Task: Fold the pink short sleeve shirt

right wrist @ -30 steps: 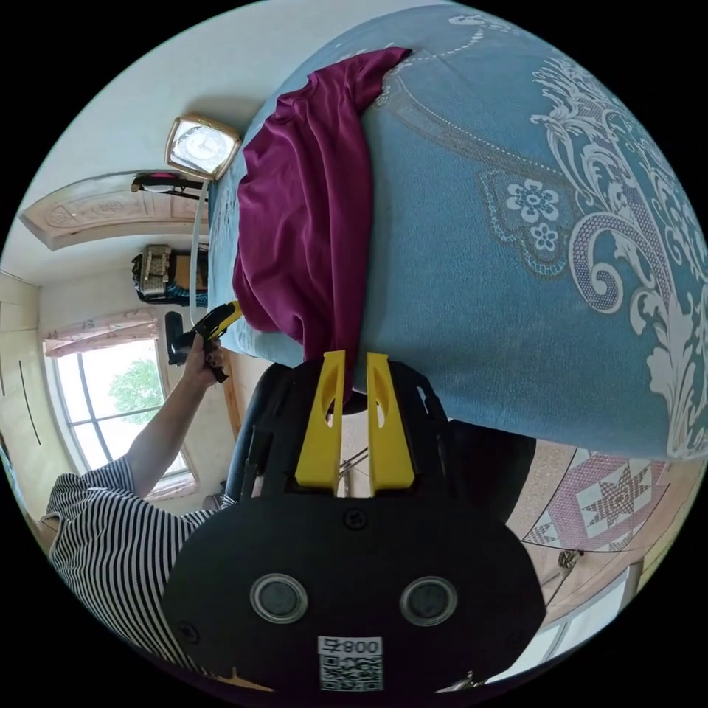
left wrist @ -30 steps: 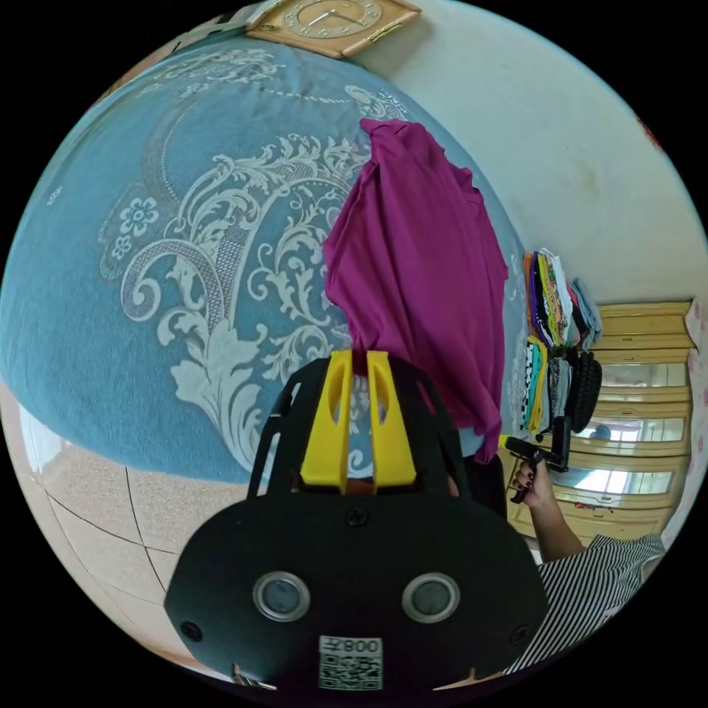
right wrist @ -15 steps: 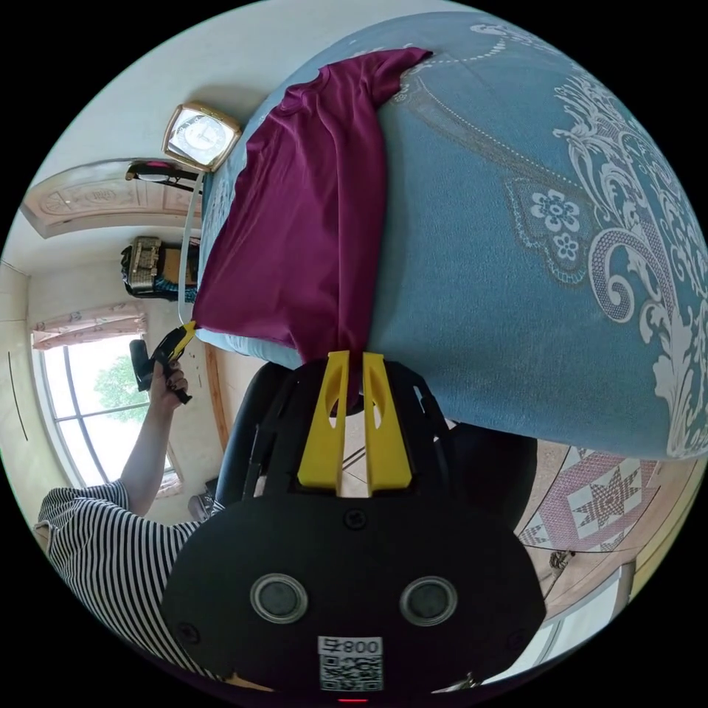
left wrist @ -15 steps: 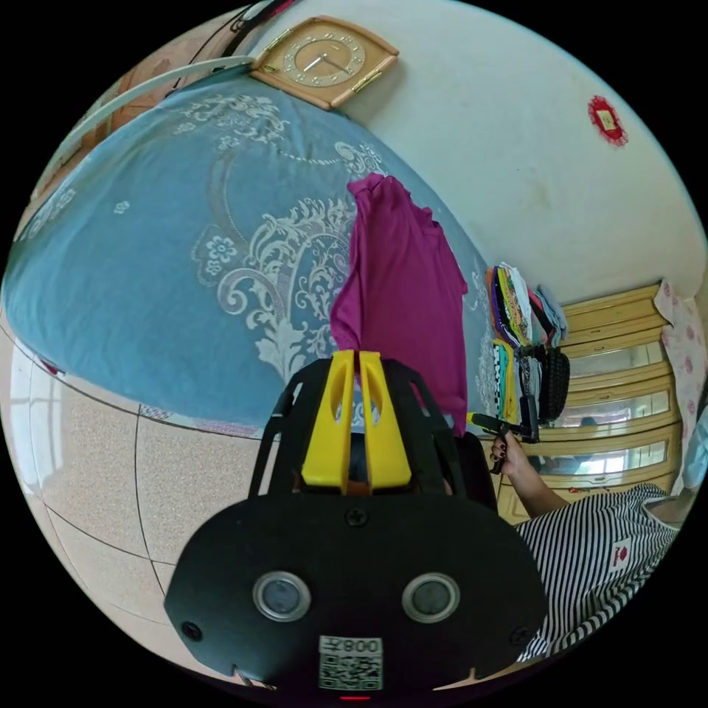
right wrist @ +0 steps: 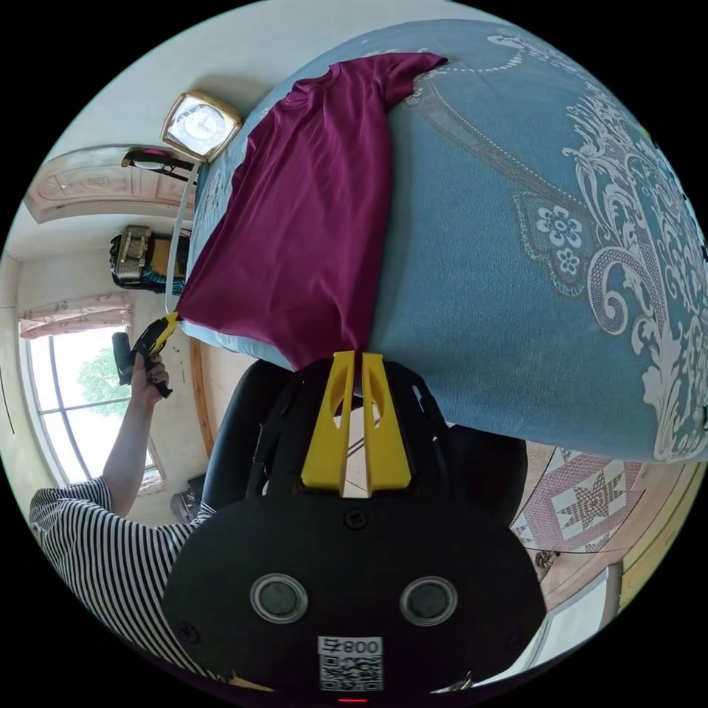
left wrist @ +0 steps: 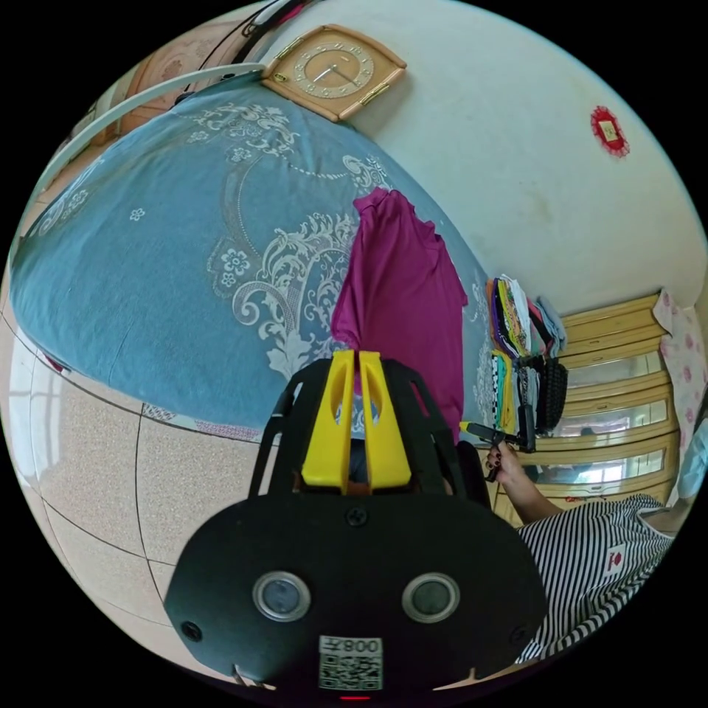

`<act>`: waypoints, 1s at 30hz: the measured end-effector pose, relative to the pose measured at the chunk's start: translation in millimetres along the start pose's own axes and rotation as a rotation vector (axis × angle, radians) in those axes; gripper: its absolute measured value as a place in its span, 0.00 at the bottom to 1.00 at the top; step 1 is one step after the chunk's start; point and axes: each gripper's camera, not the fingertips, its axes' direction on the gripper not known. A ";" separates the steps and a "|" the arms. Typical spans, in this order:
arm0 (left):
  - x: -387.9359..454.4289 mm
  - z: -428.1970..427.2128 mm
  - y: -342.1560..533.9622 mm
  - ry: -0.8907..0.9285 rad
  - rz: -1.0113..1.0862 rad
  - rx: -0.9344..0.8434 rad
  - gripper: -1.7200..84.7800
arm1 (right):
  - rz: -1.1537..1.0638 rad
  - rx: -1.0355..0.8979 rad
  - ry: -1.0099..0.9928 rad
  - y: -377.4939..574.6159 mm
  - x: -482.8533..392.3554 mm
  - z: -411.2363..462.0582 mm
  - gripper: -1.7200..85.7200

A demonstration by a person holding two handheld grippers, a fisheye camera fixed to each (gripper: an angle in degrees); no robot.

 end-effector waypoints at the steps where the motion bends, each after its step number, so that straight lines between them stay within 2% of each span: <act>1: 1.1 -5.0 -0.2 0.007 -0.002 0.001 0.03 | 0.001 -0.008 0.003 4.2 0.1 -4.4 0.03; 3: 4.0 -12.2 -2.0 0.019 -0.009 0.007 0.03 | 0.002 -0.018 -0.026 9.2 1.4 -14.6 0.03; 8: 30.9 -32.5 -43.5 0.100 0.001 0.058 0.03 | 0.004 0.136 -0.174 -8.5 20.9 -99.4 0.03; 11: 80.7 -61.3 -105.0 0.145 0.070 0.127 0.03 | -0.056 0.262 -0.188 -54.5 20.7 -195.8 0.03; 13: 138.9 -105.7 -155.1 0.215 0.154 0.221 0.03 | -0.134 0.394 -0.166 -83.5 1.0 -293.1 0.03; 18: 265.6 -215.1 -200.7 0.265 0.369 0.372 0.03 | -0.295 0.607 -0.087 -82.5 -62.5 -477.6 0.03; 22: 340.3 -286.1 -175.5 0.275 0.530 0.423 0.03 | -0.385 0.719 -0.070 -32.0 -90.9 -569.9 0.03; 24: 355.6 -303.1 -150.2 0.276 0.579 0.420 0.03 | -0.413 0.748 -0.086 -0.4 -90.6 -586.4 0.03; 30: 334.9 -293.9 -35.1 0.279 0.643 0.291 0.03 | -0.435 0.681 -0.081 115.6 -40.4 -550.0 0.03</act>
